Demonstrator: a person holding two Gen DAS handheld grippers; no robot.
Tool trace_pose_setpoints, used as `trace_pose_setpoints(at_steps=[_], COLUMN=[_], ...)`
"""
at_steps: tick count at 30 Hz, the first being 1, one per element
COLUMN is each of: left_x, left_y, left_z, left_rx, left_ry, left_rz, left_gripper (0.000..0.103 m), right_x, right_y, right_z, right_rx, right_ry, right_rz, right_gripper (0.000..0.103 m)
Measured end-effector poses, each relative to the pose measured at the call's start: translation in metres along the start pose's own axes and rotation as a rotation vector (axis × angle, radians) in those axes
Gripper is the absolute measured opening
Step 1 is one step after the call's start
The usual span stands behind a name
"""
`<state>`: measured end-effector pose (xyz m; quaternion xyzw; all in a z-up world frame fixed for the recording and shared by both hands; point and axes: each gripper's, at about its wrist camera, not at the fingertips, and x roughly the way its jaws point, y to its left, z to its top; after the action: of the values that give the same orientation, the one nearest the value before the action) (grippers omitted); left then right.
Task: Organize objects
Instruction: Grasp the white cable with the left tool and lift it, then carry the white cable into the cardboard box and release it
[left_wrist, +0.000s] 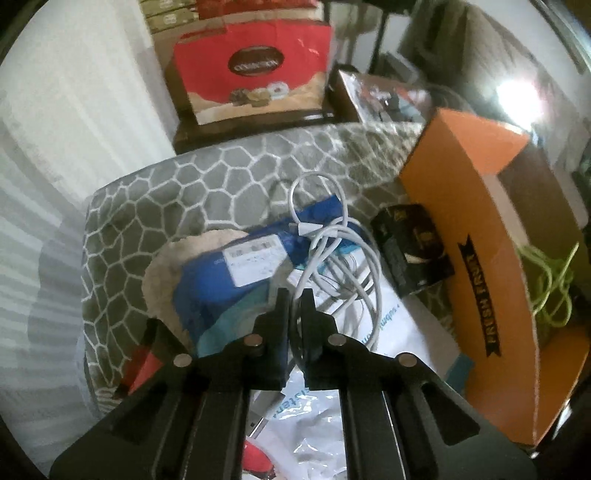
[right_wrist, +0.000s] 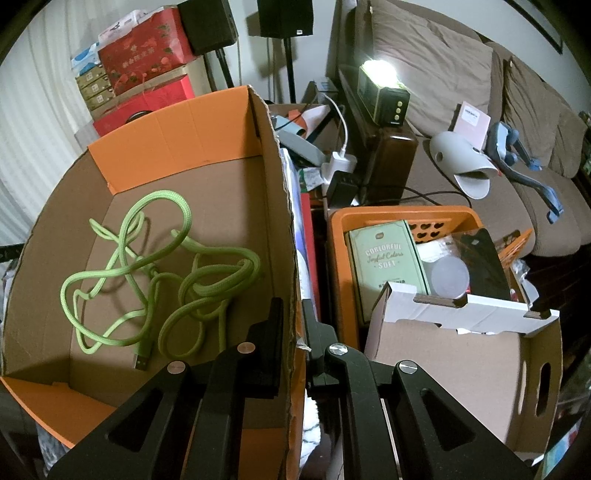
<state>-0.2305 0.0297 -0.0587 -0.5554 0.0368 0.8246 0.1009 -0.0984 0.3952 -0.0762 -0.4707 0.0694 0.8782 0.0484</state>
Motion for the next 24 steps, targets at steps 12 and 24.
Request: trace_pose_setpoints(at_steps=[12, 24], left_x=[-0.057, -0.111], left_y=[0.012, -0.031], left_z=[0.005, 0.009], left_rx=[-0.105, -0.076], left_ry=[-0.146, -0.264], left_rz=[-0.107, -0.252], left_gripper=[0.004, 0.004], right_x=[0.001, 0.0], right_y=[-0.001, 0.0], right_z=[0.001, 0.001], right_rx=[0.002, 0.001], right_ry=[0.001, 0.001], right_rz=[-0.003, -0.004], right_gripper=[0.008, 0.008])
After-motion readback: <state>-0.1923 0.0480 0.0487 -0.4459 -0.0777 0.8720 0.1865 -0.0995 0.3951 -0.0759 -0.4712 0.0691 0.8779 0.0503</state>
